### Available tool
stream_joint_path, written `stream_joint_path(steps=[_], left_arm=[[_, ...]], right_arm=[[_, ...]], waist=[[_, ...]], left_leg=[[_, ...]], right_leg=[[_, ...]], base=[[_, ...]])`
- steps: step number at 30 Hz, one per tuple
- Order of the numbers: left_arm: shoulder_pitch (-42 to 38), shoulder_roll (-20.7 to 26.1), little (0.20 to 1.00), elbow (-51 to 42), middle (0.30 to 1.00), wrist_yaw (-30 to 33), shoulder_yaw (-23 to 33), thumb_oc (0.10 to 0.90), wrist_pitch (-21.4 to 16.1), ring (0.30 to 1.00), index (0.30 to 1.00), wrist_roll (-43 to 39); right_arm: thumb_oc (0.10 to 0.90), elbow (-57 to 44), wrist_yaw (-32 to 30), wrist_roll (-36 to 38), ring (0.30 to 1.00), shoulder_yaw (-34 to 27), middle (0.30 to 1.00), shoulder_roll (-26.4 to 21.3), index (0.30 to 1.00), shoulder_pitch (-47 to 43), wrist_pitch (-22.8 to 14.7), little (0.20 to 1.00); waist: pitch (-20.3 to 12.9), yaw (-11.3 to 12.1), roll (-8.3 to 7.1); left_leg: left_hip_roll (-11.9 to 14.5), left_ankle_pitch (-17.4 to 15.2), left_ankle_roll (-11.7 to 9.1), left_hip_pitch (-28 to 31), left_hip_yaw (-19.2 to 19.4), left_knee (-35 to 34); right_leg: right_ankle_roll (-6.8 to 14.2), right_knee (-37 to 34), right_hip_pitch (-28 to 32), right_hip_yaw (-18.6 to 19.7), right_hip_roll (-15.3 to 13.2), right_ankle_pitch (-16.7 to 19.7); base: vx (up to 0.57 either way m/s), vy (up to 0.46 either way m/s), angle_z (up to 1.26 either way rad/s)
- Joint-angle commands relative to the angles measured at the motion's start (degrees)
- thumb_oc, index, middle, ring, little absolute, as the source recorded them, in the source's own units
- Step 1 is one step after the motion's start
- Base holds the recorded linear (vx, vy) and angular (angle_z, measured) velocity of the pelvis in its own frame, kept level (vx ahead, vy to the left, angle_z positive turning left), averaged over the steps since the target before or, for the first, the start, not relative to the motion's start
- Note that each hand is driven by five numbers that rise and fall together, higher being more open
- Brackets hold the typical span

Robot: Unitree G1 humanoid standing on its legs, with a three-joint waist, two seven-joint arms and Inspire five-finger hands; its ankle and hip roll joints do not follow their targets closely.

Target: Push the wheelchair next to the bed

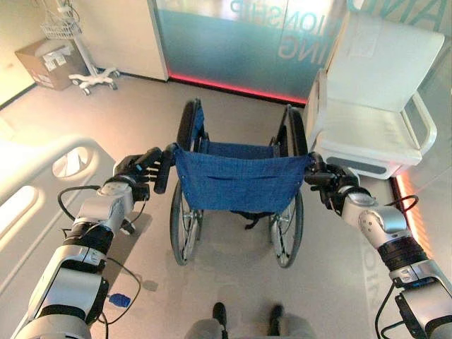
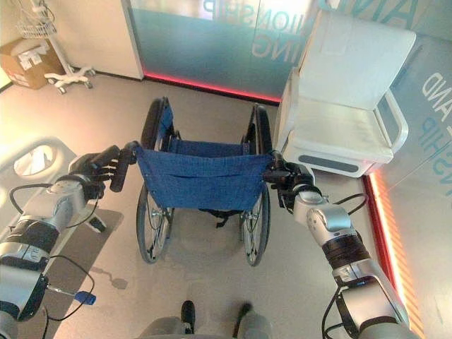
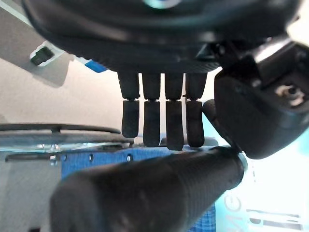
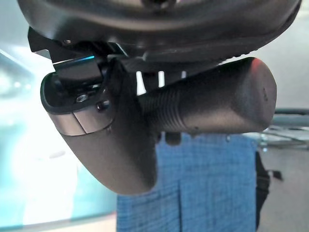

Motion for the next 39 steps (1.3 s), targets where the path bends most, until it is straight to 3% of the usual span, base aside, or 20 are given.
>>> stream_joint_path(steps=[1, 5, 7, 8, 9, 11, 13, 14, 16, 19, 22, 24, 27, 30, 33, 36, 39], left_arm=[[-2.96, -2.76, 0.3, -5.29, 0.3, -4.39, -4.06, 0.4, -2.34, 0.3, 0.3, -0.17], [-2.67, -3.56, 0.3, -3.37, 0.3, -5.3, -4.49, 0.4, -2.36, 0.3, 0.3, -0.56], [-2.2, -3.51, 0.3, -3.28, 0.3, -5.06, -4.54, 0.4, -1.94, 0.3, 0.3, 0.05], [-1.95, -3.47, 0.3, -3.21, 0.3, -4.73, -4.66, 0.4, -1.9, 0.3, 0.3, -0.1], [-1.61, -3.38, 0.3, -3.14, 0.3, -4.25, -4.72, 0.4, -1.85, 0.3, 0.3, -0.69], [-0.71, -3.57, 0.3, -3.74, 0.3, -3.11, -4.34, 0.4, -1.93, 0.3, 0.3, -1.48], [-0.22, -3.54, 0.3, -4.58, 0.3, -2.35, -3.99, 0.4, -1.98, 0.3, 0.3, -1.97], [-0.13, -3.54, 0.3, -5.1, 0.3, -2.12, -3.65, 0.4, -1.93, 0.3, 0.3, -2.37], [-0.43, -3.66, 0.3, -5.88, 0.3, -1.98, -3.59, 0.4, -1.91, 0.3, 0.3, -2.65], [-0.33, -3.04, 0.3, -6.53, 0.3, -3.18, -3.39, 0.4, -2.54, 0.3, 0.3, -2.81], [0.01, -2.75, 0.3, -7.14, 0.3, -3.94, -3.95, 0.4, -3.61, 0.3, 0.3, -3.58], [1.22, -2.2, 0.3, -9.32, 0.3, -4.4, -4.15, 0.4, -3.36, 0.3, 0.3, -3.69], [2.63, -1.62, 0.3, -11.37, 0.3, -4.72, -3.19, 0.4, -2.38, 0.3, 0.3, -3.63], [3.6, -1.06, 0.3, -10.88, 0.3, -5.35, -1.83, 0.4, -2.03, 0.3, 0.3, -3.11], [2.14, -1.49, 0.3, -8.76, 0.3, -6.99, -2.28, 0.4, -1.65, 0.3, 0.3, -2.11], [0.63, -2.35, 0.3, -7.6, 0.3, -7.85, -3.26, 0.4, -1.86, 0.3, 0.3, -1.87], [-0.45, -3.59, 0.3, -6.88, 0.3, -6.55, -3.75, 0.4, -1.89, 0.3, 0.3, -3.43]], right_arm=[[0.4, 1.17, 13.9, 6.58, 0.3, 1.78, 0.3, 2.78, 0.3, -3.97, -1.68, 0.3], [0.4, 5.72, 14.32, 6.85, 0.3, 1.4, 0.3, 0.55, 0.3, -6.55, -1.85, 0.3], [0.4, 6.6, 12.8, 8.17, 0.3, 1.74, 0.3, 0.03, 0.3, -7.22, -2.48, 0.3], [0.4, 6.74, 12.07, 8.56, 0.3, 1.9, 0.3, -0.13, 0.3, -7.45, -2.62, 0.3], [0.4, 6.89, 10.36, 9.06, 0.3, 2.17, 0.3, -0.36, 0.3, -8.03, -2.88, 0.3], [0.4, 6.88, 8.61, 9.0, 0.3, 2.55, 0.3, -0.49, 0.3, -8.57, -2.69, 0.3], [0.4, 6.94, 8.06, 7.89, 0.3, 2.64, 0.3, -0.51, 0.3, -8.79, -2.96, 0.3], [0.4, 6.62, 7.32, 7.89, 0.3, 2.44, 0.3, -0.66, 0.3, -8.83, -3.12, 0.3], [0.4, 5.95, 5.9, 7.09, 0.3, 2.04, 0.3, -0.39, 0.3, -8.6, -3.58, 0.3], [0.4, 5.67, 3.18, 6.02, 0.3, 1.71, 0.3, 1.01, 0.3, -8.98, -4.43, 0.3], [0.4, 5.36, -0.11, 6.66, 0.3, 2.75, 0.3, 2.12, 0.3, -8.83, -6.38, 0.3], [0.4, 4.77, -1.54, 6.95, 0.3, 2.97, 0.3, 2.72, 0.3, -6.9, -8.67, 0.3], [0.4, 3.82, -0.86, 6.67, 0.3, 2.09, 0.3, 2.52, 0.3, -5.24, -8.64, 0.3], [0.4, 4.8, 1.54, 5.75, 0.3, 1.8, 0.3, 3.75, 0.3, -4.77, -8.41, 0.3], [0.4, 5.56, 2.12, 4.78, 0.3, 1.98, 0.3, 6.06, 0.3, -3.59, -9.19, 0.3], [0.4, 5.12, 2.81, 4.52, 0.3, 1.84, 0.3, 7.07, 0.3, -2.33, -9.36, 0.3], [0.4, 5.32, 7.16, 3.65, 0.3, 2.14, 0.3, 6.97, 0.3, -2.15, -6.94, 0.3]], waist=[[0.43, 0.91, -0.64], [-1.69, 0.91, -0.74], [-2.68, 0.73, -0.19], [-3.11, 0.69, 0.37], [-4.04, 0.49, 1.04], [-4.63, 0.5, 1.14], [-4.25, 0.7, 0.62], [-3.79, 0.79, 0.6], [-2.48, 1.33, 0.73], [-0.3, 2.75, 1.65], [0.31, 5.23, 3.56], [0.36, 7.16, 3.84], [-0.06, 8.31, 3.72], [-1.21, 9.3, 3.72], [-2.98, 10.35, 2.81], [-3.93, 11.07, 1.76], [-4.48, 11.05, 0.79]], left_leg=[[-2.98, -15.12, -2.46, 5.2, 3.92, 11.12], [-1.86, -18.78, -3.39, 6.12, 3.96, 16.29], [0.16, -17.99, -5.08, 8.22, 3.11, 18.75], [1.17, -16.42, -6.01, 8.89, 2.82, 20.14], [2.33, -10.82, -8.1, 8.24, 2.22, 24.3], [3.4, -3.7, -10.62, 4.28, 2.4, 37.9], [3.32, -0.91, -11.79, -1.19, 3.35, 47.95], [4.88, 0.29, -12.18, -4.71, 4.1, 50.25], [5.14, -1.22, -10.92, -9.04, 4.22, 47.49], [4.53, -0.96, -9.35, -9.56, 4.86, 32.6], [3.88, 5.8, -10.61, -13.13, 4.41, 12.21], [4.23, 11.26, -11.7, -14.7, 4.77, -1.15], [4.42, 12.11, -11.96, -16.15, 4.53, -2.76], [4.64, 8.99, -10.46, -14.86, 5.92, -0.38], [4.08, 4.58, -7.37, -13.45, 7.2, 4.11], [2.21, 2.09, -5.06, -11.03, 8.69, 4.39], [0.17, -1.13, -4.1, -8.53, 9.39, 4.83]], right_leg=[[-1.3, 0.9, -1.85, 2.25, -1.91, 12.11], [-1.41, 5.6, 0.11, 1.76, -2.59, 9.62], [-2.17, 8.04, 0.54, 1.24, -2.02, 8.23], [-2.74, 8.58, 0.98, 0.96, -1.35, 7.5], [-4.41, 8.4, 2.27, 0.67, -0.05, 6.43], [-7.42, 8.17, 4.89, -0.41, 1.12, 4.07], [-9.31, 7.97, 7.18, -0.99, 1.29, 2.36], [-10.39, 8.24, 8.55, -1.23, 1.77, 1.17], [-10.53, 8.22, 10.68, -0.12, 2.63, 0.35], [-10.11, 8.83, 13.7, 2.6, 5.02, -1.34], [-10.21, 8.37, 16.91, 3.87, 8.89, -2.56], [-10.44, 7.01, 21.63, 5.15, 10.76, -4.35], [-10.7, 6.94, 24.63, 6.56, 11.43, -6.85], [-10.26, 8.38, 26.21, 5.24, 10.02, -9.97], [-8.18, 14.07, 27.42, 1.8, 6.32, -13.36], [-4.93, 25.67, 25.49, -2.83, 0.67, -7.79], [-3.83, 32.62, 23.71, -4.02, -3.12, -4.96]], base=[[0.49, -0.12, 0.75], [0.45, -0.158, 0.57], [0.43, -0.163, 0.57], [0.47, -0.192, 0.68], [0.41, -0.191, 0.66], [0.39, -0.201, 0.62], [0.34, -0.135, 0.04], [0.32, -0.072, -0.2], [0.35, 0.004, -0.11], [0.38, 0.061, 0.05], [0.52, 0.114, 0.04], [0.59, 0.116, -0.18], [0.51, 0.141, -0.37], [0.42, 0.173, -0.6], [0.38, 0.199, -0.81], [0.32, 0.239, -0.31], [0.34, 0.204, 0.08]])
